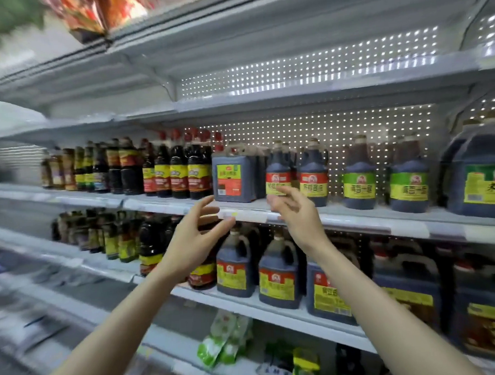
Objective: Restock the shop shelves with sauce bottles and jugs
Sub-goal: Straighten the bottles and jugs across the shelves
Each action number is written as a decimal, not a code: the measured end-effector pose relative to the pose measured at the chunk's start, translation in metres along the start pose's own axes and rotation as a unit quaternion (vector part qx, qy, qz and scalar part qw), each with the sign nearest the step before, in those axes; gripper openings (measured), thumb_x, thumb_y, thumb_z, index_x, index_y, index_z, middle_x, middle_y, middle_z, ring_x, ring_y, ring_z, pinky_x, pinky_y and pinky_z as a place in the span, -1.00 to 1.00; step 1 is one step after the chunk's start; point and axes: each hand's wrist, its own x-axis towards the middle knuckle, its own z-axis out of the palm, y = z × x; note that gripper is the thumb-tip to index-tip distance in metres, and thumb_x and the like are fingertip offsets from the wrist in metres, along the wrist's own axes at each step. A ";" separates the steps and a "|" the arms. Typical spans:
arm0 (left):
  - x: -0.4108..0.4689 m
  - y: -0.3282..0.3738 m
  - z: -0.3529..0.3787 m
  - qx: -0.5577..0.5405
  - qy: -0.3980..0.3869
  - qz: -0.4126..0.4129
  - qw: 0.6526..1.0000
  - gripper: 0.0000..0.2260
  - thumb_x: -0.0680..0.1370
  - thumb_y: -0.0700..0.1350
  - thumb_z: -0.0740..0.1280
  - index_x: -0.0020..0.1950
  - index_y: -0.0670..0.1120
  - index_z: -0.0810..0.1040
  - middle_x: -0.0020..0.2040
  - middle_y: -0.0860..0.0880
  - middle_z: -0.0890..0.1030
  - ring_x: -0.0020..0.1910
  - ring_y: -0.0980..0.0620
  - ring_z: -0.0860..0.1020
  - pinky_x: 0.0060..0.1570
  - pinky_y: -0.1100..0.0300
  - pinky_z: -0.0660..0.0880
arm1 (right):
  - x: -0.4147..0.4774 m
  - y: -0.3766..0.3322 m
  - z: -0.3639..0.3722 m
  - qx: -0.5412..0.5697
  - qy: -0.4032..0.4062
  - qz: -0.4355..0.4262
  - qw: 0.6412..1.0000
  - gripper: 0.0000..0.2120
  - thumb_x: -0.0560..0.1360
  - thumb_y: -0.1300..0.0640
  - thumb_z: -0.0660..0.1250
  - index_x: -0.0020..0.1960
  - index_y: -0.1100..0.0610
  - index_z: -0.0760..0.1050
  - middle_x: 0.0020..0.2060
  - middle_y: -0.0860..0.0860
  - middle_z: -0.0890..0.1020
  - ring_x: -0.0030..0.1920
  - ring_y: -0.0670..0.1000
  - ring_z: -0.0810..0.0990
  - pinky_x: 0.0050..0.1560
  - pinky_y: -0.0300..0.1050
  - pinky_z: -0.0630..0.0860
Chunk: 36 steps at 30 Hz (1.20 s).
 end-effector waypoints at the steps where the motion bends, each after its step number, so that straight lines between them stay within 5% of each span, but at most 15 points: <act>1: -0.003 -0.004 -0.019 0.008 0.014 0.003 1.000 -0.33 0.34 0.23 0.36 0.41 0.08 0.34 0.19 0.08 0.56 0.16 0.17 0.53 0.14 0.18 0.49 | 0.001 -0.004 0.019 0.011 -0.009 -0.003 1.000 -0.58 0.50 -0.07 0.37 0.30 0.07 0.45 0.08 0.02 0.63 0.15 0.03 0.59 0.19 0.00 0.53; 16: 0.011 -0.090 -0.179 0.022 0.111 -0.033 0.993 -0.31 0.28 0.32 0.36 0.35 0.08 0.38 0.15 0.07 0.60 0.15 0.14 0.57 0.20 0.05 0.51 | 0.034 -0.001 0.219 0.068 -0.107 -0.030 0.991 -0.52 0.49 -0.15 0.32 0.33 0.05 0.43 0.09 -0.03 0.63 0.15 0.00 0.59 0.22 0.08 0.52; 26: 0.109 -0.204 -0.249 0.025 0.068 -0.046 0.996 -0.33 0.39 0.28 0.40 0.42 0.05 0.34 0.19 0.09 0.56 0.17 0.18 0.53 0.23 0.08 0.48 | 0.120 0.063 0.334 0.046 -0.090 -0.011 0.995 -0.53 0.47 -0.17 0.33 0.33 -0.03 0.41 0.06 -0.06 0.65 0.17 -0.03 0.58 0.27 0.11 0.48; 30: 0.138 -0.251 -0.272 0.011 0.060 -0.057 0.997 -0.35 0.39 0.23 0.38 0.41 0.03 0.35 0.17 0.06 0.57 0.15 0.17 0.54 0.21 0.08 0.50 | 0.145 0.086 0.380 0.022 -0.094 0.004 0.995 -0.36 0.37 -0.33 0.30 0.35 -0.03 0.41 0.04 -0.03 0.66 0.16 -0.04 0.58 0.26 0.12 0.49; 36: 0.174 -0.338 -0.302 -0.004 0.022 -0.084 0.996 -0.38 0.39 0.23 0.39 0.39 0.06 0.37 0.19 0.03 0.57 0.15 0.15 0.54 0.19 0.09 0.50 | 0.170 0.125 0.443 -0.009 -0.068 0.032 0.997 -0.55 0.50 -0.11 0.31 0.33 0.03 0.42 -0.05 -0.14 0.65 0.12 -0.07 0.60 0.24 -0.04 0.50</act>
